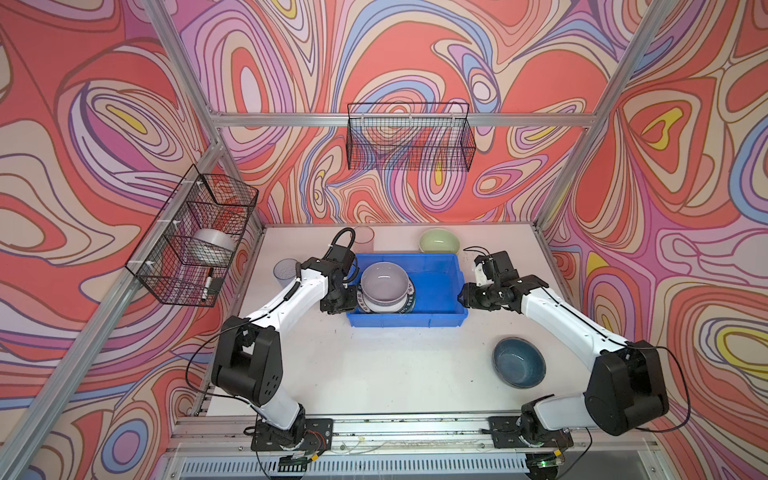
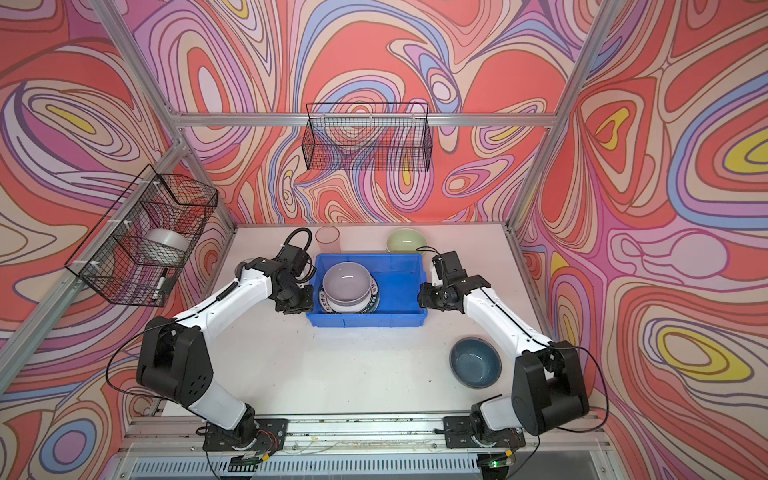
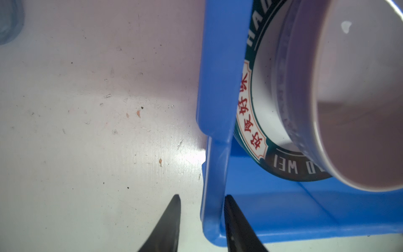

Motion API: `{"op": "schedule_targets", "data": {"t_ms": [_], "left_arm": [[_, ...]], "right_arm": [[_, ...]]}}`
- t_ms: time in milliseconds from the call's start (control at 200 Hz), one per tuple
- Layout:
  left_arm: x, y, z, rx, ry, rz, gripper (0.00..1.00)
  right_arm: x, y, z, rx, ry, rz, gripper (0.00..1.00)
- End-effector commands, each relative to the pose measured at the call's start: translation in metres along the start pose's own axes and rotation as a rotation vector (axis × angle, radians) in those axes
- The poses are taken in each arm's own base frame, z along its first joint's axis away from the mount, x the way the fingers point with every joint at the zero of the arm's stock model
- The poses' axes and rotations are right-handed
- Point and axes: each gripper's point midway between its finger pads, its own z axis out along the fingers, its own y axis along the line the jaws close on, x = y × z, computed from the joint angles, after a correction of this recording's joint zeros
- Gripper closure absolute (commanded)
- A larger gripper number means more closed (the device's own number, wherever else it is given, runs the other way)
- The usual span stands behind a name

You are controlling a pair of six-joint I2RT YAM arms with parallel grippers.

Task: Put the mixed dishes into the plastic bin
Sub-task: 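Open the left gripper and release the lavender bowl in the bin, then grip the bin's near walls with both grippers and pull it toward the robot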

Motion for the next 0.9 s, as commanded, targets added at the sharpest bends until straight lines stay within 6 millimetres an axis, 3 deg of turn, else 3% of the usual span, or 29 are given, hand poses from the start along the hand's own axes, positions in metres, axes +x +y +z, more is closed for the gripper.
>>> {"op": "schedule_targets", "data": {"t_ms": [0,185,296,481,651,897], "left_arm": [[-0.008,-0.004,0.006,0.029,-0.019,0.006,0.66],[-0.007,-0.006,0.014,0.034,-0.001,-0.003,0.72],[-0.003,-0.003,0.017,0.028,0.005,-0.005,0.83],[0.005,0.000,0.017,0.028,0.012,-0.014,0.85],[0.011,0.003,0.014,0.026,0.012,-0.016,0.92],[0.028,0.009,0.009,0.031,0.025,-0.037,0.99]], "right_arm": [[0.007,-0.004,0.010,0.002,0.025,0.011,0.52],[0.012,-0.008,0.016,0.021,0.049,0.003,0.57],[0.014,-0.006,0.019,0.007,0.061,0.006,0.61],[0.015,-0.006,0.022,0.006,0.074,0.005,0.66],[0.018,0.001,0.021,-0.029,0.089,0.012,0.78],[0.032,0.015,0.015,-0.091,0.118,0.027,0.85]]}}
